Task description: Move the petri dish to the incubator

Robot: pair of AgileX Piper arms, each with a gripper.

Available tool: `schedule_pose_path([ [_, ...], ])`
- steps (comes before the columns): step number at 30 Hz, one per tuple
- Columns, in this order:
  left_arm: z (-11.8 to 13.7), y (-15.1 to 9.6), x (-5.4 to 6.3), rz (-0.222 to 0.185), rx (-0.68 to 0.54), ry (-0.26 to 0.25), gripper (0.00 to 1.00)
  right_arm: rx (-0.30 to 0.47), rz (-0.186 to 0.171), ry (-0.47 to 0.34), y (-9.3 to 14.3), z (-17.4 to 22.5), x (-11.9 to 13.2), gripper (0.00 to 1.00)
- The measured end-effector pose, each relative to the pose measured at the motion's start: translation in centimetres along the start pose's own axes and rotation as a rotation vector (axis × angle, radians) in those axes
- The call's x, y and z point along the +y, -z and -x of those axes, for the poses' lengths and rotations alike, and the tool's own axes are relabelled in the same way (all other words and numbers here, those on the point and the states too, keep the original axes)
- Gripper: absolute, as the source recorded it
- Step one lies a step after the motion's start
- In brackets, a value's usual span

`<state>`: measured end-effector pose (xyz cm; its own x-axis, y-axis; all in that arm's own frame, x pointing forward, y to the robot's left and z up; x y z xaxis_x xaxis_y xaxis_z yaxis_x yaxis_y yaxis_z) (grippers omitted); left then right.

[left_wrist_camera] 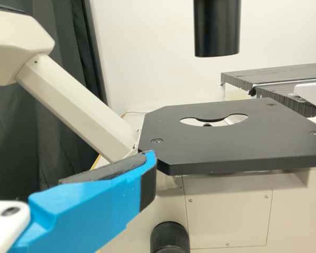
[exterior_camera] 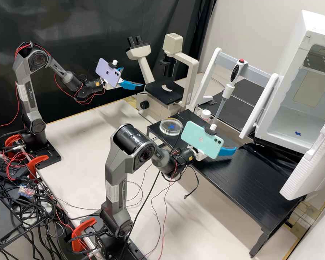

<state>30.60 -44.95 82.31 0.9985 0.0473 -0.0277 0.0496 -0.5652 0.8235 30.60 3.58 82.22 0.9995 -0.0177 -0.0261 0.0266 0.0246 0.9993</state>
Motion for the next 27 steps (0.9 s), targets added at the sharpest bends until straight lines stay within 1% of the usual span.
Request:
schedule_pose_path([
  [10,0.0,0.0,0.0,0.0,0.0,0.0,1.0,-0.007,0.0,0.003,-0.2,0.4,-0.1,1.0],
  [12,0.0,0.0,0.0,0.0,0.0,0.0,1.0,-0.01,-0.012,0.0,-0.2,1.3,0.1,1.0],
  [14,0.0,0.0,0.0,0.0,0.0,0.0,1.0,0.007,-0.028,0.0,0.0,2.0,0.2,1.0],
  [15,0.0,0.0,0.0,0.0,0.0,0.0,1.0,0.02,-0.042,-0.007,0.1,2.7,0.3,1.0],
  [18,0.0,0.0,0.0,0.0,0.0,0.0,1.0,0.083,-0.06,-0.022,0.8,4.3,0.6,1.0],
  [21,0.0,0.0,0.0,0.0,0.0,0.0,1.0,0.144,-0.07,-0.021,1.5,5.9,0.6,1.0],
  [23,0.0,0.0,0.0,0.0,0.0,0.0,1.0,0.2,-0.08,-0.019,2.4,7.2,0.3,1.0],
  [24,0.0,0.0,0.0,0.0,0.0,0.0,1.0,0.214,-0.082,-0.02,2.6,7.4,0.3,1.0],
  [27,0.0,0.0,0.0,0.0,0.0,0.0,1.0,0.28,-0.084,0.024,3.8,8.6,-0.8,1.0],
])
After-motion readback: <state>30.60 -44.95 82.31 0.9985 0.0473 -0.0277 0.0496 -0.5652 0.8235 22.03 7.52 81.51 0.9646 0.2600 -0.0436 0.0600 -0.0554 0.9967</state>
